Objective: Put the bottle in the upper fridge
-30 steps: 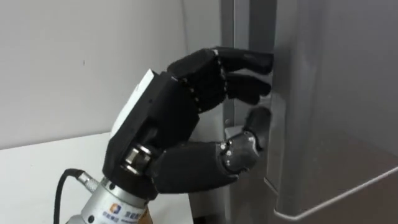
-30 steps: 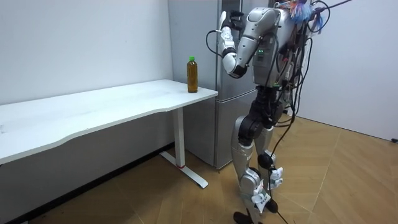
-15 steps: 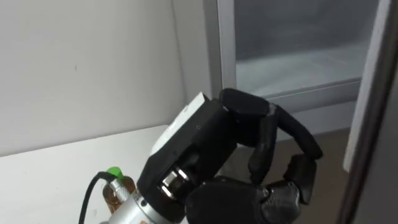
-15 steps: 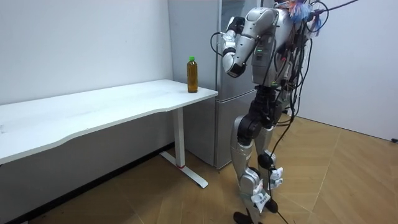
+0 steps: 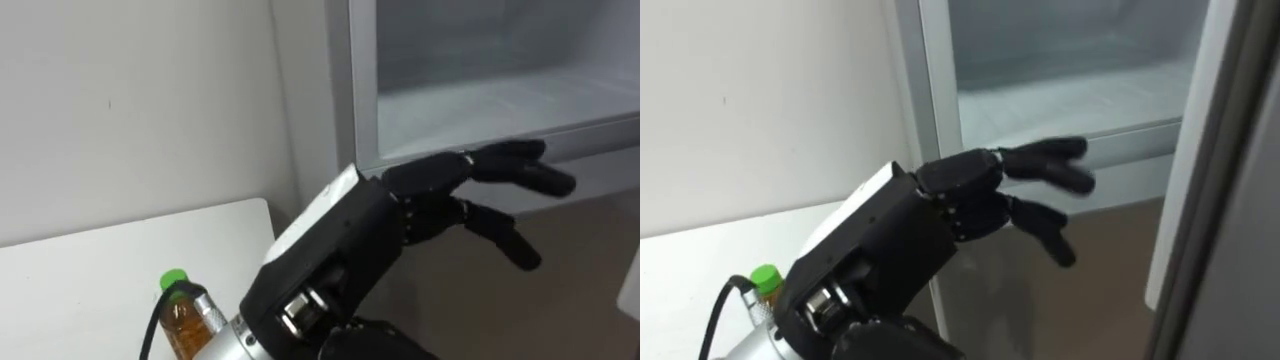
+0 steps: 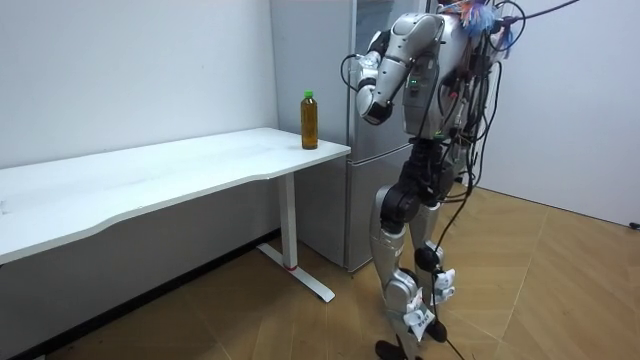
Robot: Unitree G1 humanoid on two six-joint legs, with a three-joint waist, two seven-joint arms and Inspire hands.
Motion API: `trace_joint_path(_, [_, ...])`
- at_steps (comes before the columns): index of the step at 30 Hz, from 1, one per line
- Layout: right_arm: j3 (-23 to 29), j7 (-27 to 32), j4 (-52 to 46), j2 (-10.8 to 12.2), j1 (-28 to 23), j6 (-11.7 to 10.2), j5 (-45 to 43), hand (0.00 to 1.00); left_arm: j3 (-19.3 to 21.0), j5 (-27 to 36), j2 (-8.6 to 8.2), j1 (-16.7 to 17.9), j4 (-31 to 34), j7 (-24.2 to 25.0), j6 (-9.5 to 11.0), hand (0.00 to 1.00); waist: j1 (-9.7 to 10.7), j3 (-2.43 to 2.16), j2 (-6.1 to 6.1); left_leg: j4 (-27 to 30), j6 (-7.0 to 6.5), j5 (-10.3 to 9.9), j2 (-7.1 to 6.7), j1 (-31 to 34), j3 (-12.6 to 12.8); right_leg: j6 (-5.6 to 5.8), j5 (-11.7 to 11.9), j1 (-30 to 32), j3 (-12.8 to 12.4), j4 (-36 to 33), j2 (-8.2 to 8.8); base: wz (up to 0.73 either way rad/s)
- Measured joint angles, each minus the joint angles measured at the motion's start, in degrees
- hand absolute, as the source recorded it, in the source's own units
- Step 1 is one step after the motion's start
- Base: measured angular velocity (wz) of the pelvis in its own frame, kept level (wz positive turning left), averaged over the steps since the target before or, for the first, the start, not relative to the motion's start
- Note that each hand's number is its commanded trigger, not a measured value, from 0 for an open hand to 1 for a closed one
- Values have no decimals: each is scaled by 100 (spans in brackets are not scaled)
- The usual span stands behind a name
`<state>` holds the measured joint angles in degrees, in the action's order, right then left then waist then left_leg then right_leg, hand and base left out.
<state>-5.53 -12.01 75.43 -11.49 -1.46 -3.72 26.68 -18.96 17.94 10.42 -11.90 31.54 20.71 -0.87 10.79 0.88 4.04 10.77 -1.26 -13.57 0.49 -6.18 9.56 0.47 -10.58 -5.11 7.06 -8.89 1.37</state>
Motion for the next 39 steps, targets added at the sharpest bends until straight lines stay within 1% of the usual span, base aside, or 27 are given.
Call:
trace_joint_path(2, [2, 0, 4, 0, -1, 0, -3, 0, -37, -1, 0, -1, 0, 24, -1, 0, 16, -1, 1, 0, 0, 0, 0, -1, 7, 0, 0, 9, -26, -7, -1, -6])
trace_joint_path(6, [20, 38, -13, 9, -33, -1, 4, 0, -59, 1, -5, -1, -37, 125, -33, 0, 43, -3, -1, 1, 0, 0, 44, -42, 235, -3, 4, 19, -99, -18, -14, -12])
trace_joint_path(8, [20, 44, -33, 19, -43, 0, 8, 0, -59, 20, -8, -16, -37, 151, -80, 0, 108, -10, -14, 1, 1, -1, 56, -49, 300, -7, 7, 22, -112, -19, -21, -7])
trace_joint_path(10, [16, 38, -53, 21, -39, 0, 28, 0, -63, 33, -18, -118, -42, 229, -114, 0, 160, -14, -24, 3, 2, -1, 74, -66, 327, -22, 16, 26, -194, -21, -42, -12])
trace_joint_path(14, [17, -4, -44, 9, -37, -1, 119, 0, -100, 32, -22, -279, -42, 253, -113, 0, 184, -14, -26, 3, 2, -1, 101, -131, 448, -43, 32, 11, -239, -22, -59, -18])
trace_joint_path(16, [17, -6, -32, 9, -35, 1, 214, 0, -204, 31, -24, -322, -42, 254, -113, 0, 236, -14, -25, 2, 3, -2, 104, -136, 466, -44, 33, 13, -241, -21, -60, -5])
trace_joint_path(17, [17, -6, -32, 8, -36, 2, 238, 0, -273, 32, -26, -338, -42, 253, -113, 0, 297, -15, -24, 2, 3, -2, 108, -138, 541, -44, 33, 26, -278, -23, -63, -12])
trace_joint_path(19, [6, -9, -34, 8, -16, 2, 243, 0, -435, 33, -52, -401, -71, 254, -113, 0, 349, -16, -22, 9, 3, -2, 123, -144, 713, -47, 49, 62, -365, -24, -77, -24])
trace_joint_path(21, [8, -11, -35, 8, -13, 2, 260, 0, -550, 33, -70, -467, -107, 255, -113, 0, 389, -18, -17, 7, 3, -2, 132, -141, 804, -47, 62, 116, -424, -40, -83, -26])
trace_joint_path(22, [9, -18, -36, 8, 5, 2, 259, 0, -615, 33, -70, -477, -135, 258, -113, 0, 451, -19, -17, 8, 4, -2, 138, -147, 862, -47, 62, 143, -475, -71, -91, -25])
trace_joint_path(25, [10, -15, -37, 6, 18, 1, 265, 0, -699, 33, -75, -478, -195, 303, -114, 0, 542, -24, -9, 7, 5, -3, 158, -155, 967, -55, 76, 206, -558, -93, -115, -26])
trace_joint_path(28, [17, -17, -34, -5, 27, 0, 271, 0, -699, 39, -75, -478, -243, 327, -113, 0, 626, -23, -9, 9, 6, -3, 191, -165, 1089, -72, 96, 232, -645, -85, -156, -18])
trace_joint_path(30, [19, -16, -16, -13, 24, 0, 271, 0, -699, 41, -80, -478, -249, 333, -112, 0, 636, -20, -5, 10, 6, -3, 195, -192, 1096, -83, 103, 233, -705, -81, -178, -19])
trace_joint_path(33, [16, -16, 3, -31, 29, -2, 271, 0, -703, 51, -130, -499, -369, 344, -90, 0, 633, -19, -2, 8, 6, -3, 227, -271, 1237, -98, 112, 225, -855, -76, -219, -26])
trace_joint_path(35, [16, -7, 10, -39, 13, -3, 271, 0, -707, 55, -165, -534, -453, 348, -85, 0, 638, -17, 0, 4, 7, -4, 238, -301, 1247, -113, 123, 226, -924, -78, -241, -26])
trace_joint_path(38, [5, 6, 10, -95, -14, 0, 351, 0, -714, 138, -172, -619, -559, 347, -37, 0, 662, -8, 19, 21, 20, -11, 252, -312, 1261, -118, 126, 232, -998, -63, -262, -14])
trace_joint_path(39, [1, 6, 10, -129, -36, 3, 436, 0, -724, 222, -173, -644, -573, 347, -37, 0, 662, -4, 34, 31, 37, -21, 267, -308, 1330, -119, 127, 247, -1018, -60, -272, -12])
